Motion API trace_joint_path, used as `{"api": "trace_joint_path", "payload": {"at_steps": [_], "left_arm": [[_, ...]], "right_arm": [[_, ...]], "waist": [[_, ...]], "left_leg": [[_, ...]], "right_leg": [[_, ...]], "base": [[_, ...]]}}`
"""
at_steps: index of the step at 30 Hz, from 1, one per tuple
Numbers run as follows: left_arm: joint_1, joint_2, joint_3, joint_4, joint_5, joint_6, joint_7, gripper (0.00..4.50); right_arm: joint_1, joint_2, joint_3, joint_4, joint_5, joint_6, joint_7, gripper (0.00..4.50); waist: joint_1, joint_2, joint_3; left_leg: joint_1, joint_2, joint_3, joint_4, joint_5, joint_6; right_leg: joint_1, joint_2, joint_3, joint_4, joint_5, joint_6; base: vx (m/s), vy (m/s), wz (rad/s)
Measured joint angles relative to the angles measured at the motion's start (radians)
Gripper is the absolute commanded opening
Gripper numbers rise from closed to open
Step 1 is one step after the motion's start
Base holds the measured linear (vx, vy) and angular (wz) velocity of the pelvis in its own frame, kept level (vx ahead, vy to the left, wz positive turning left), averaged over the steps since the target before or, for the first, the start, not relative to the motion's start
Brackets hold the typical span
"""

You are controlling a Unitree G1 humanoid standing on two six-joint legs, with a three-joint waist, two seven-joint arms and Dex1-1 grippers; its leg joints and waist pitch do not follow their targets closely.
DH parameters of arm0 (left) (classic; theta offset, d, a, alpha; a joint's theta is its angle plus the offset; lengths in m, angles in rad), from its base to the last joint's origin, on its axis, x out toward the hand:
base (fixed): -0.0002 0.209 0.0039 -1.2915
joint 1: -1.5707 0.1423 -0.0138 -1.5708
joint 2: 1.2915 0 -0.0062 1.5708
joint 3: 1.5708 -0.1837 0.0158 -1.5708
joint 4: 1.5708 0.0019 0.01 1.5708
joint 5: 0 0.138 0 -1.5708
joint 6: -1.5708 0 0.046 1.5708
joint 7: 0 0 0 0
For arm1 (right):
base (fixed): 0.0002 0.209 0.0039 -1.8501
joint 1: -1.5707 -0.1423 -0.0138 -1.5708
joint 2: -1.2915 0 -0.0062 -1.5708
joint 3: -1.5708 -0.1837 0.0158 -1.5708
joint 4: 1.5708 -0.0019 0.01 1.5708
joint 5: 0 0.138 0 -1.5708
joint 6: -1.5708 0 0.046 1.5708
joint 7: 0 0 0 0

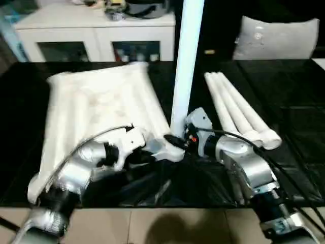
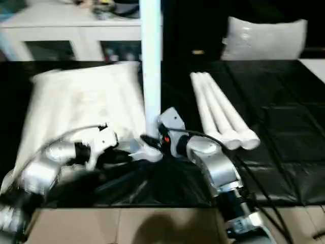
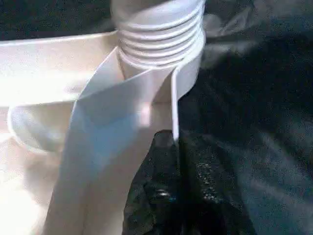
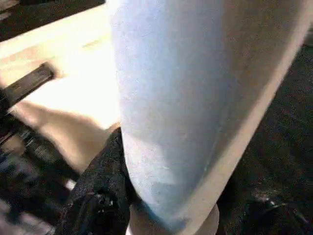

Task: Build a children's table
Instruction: Rotate leg to tighten

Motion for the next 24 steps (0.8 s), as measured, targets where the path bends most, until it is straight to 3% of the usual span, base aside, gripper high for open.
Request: {"api": "trace_joint_path", "payload": {"at_steps": [5,15,16,21,24], "left_arm": [[0.032,-0.023,-0.020,-0.130,0.031,0.145,0.069,0.00],[0.022,-0.027,-0.050,-0.165,0.067,0.178,0.100,0.00],[0.017,-0.024,-0.055,-0.164,0.068,0.178,0.105,0.00],[-0.006,-0.019,-0.066,-0.142,0.066,0.162,0.108,0.00],[-0.011,-0.022,-0.064,-0.122,0.060,0.135,0.103,0.00]], "right_arm": [[0.000,0.011,-0.008,0.009,0.000,0.000,-0.011,1.89],[0.002,0.018,-0.024,0.015,0.000,-0.014,-0.022,1.89],[0.001,0.021,-0.028,0.019,0.000,-0.019,-0.022,2.45],[0.002,0.027,-0.035,0.063,0.000,-0.050,-0.041,2.65],[0.006,0.024,-0.036,0.071,-0.002,-0.065,-0.041,3.11]], "waist": [[0.004,-0.009,0.002],[0.005,-0.009,0.000],[0.005,-0.009,0.000],[0.009,-0.006,0.002],[0.015,-0.004,0.002]], "left_leg": [[0.001,0.000,0.000,-0.004,-0.001,-0.002],[0.000,0.000,0.000,-0.008,-0.003,-0.005],[0.000,0.000,0.000,-0.008,-0.003,-0.005],[-0.002,0.000,0.000,-0.008,-0.003,-0.005],[-0.003,0.000,0.000,-0.008,-0.003,-0.005]], "right_leg": [[0.000,0.001,0.000,0.000,0.001,-0.002],[0.003,0.002,-0.001,0.000,0.006,-0.009],[0.003,0.002,-0.001,0.000,0.006,-0.009],[0.002,0.002,-0.001,0.000,0.006,-0.010],[0.002,0.002,-0.002,0.000,0.007,-0.010]], "base": [[0.000,0.000,0.00],[0.000,0.000,0.00],[0.000,0.000,0.00],[0.000,0.000,0.00],[0.000,0.000,0.00]]}}
